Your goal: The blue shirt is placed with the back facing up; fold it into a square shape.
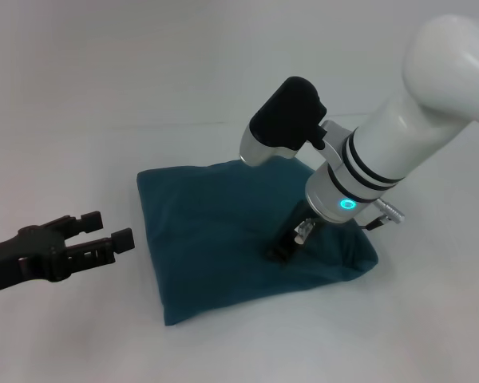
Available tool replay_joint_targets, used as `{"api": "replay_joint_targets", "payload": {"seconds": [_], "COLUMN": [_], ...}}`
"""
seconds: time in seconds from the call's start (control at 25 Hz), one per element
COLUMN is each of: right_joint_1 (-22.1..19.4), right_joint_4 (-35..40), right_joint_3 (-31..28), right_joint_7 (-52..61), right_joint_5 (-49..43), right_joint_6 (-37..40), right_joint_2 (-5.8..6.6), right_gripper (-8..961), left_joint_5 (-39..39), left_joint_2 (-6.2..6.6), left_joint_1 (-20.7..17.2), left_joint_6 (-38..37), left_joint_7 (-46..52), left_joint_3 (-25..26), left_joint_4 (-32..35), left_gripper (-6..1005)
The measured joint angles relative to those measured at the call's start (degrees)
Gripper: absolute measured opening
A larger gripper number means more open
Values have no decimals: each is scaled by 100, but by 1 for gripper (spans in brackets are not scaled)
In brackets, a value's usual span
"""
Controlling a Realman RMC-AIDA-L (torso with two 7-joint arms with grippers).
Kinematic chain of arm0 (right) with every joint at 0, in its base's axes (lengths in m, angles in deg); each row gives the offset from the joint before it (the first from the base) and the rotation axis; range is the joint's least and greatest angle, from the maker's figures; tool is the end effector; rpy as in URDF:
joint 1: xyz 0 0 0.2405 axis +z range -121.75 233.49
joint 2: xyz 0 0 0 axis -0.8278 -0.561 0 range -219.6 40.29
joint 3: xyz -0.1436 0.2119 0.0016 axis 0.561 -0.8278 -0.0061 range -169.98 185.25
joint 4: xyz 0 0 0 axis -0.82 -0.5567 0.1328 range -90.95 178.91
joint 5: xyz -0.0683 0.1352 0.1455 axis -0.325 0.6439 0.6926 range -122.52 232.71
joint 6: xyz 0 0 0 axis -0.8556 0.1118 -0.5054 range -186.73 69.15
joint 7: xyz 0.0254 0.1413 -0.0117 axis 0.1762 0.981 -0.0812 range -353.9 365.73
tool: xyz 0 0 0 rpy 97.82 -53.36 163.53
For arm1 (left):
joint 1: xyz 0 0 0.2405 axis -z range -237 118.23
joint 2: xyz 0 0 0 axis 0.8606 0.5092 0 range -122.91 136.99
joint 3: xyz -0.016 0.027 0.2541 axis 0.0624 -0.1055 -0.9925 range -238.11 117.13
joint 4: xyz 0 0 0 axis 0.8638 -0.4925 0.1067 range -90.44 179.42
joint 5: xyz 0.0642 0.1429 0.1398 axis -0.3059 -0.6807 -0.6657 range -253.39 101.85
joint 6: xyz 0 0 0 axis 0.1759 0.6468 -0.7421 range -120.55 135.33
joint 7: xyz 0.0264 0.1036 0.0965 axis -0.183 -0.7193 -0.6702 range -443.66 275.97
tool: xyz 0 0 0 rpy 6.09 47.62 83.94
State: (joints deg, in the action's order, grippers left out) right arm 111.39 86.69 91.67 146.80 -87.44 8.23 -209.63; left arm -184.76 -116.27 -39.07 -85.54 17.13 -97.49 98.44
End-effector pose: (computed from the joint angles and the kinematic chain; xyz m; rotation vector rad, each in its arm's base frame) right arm 0.1453 0.4077 -0.0810 -2.6985 0.7367 -0.4827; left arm -0.2714 0.3038 0.0362 -2.4730 -1.0282 -0.8821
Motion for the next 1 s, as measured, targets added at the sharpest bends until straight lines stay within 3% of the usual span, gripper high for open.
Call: {"api": "replay_joint_targets", "payload": {"seconds": [0.16, 0.56, 0.72, 1.0], "right_joint_1": [-41, -687, -664, -273], "right_joint_4": [19, 1892, 1714, 696], "right_joint_3": [-45, -1220, -1350, -1189], "right_joint_7": [-4, -21, -6, 45], "right_joint_5": [-32, 71, -278, -974], "right_joint_6": [-25, 1227, 1147, 900], "right_joint_2": [8, 35, 50, 8], "right_gripper": [-2, -2, -2, 0], "left_joint_5": [0, -17, -17, -18], "left_joint_2": [5, 43, 50, 53], "left_joint_1": [47, 90, 91, 131], "left_joint_6": [45, 113, 127, 129], "left_joint_7": [2, -34, -47, -47], "left_joint_3": [-27, 5, 9, 9], "left_joint_4": [-54, -79, -79, -79], "left_gripper": [949, 948, 948, 948]}}
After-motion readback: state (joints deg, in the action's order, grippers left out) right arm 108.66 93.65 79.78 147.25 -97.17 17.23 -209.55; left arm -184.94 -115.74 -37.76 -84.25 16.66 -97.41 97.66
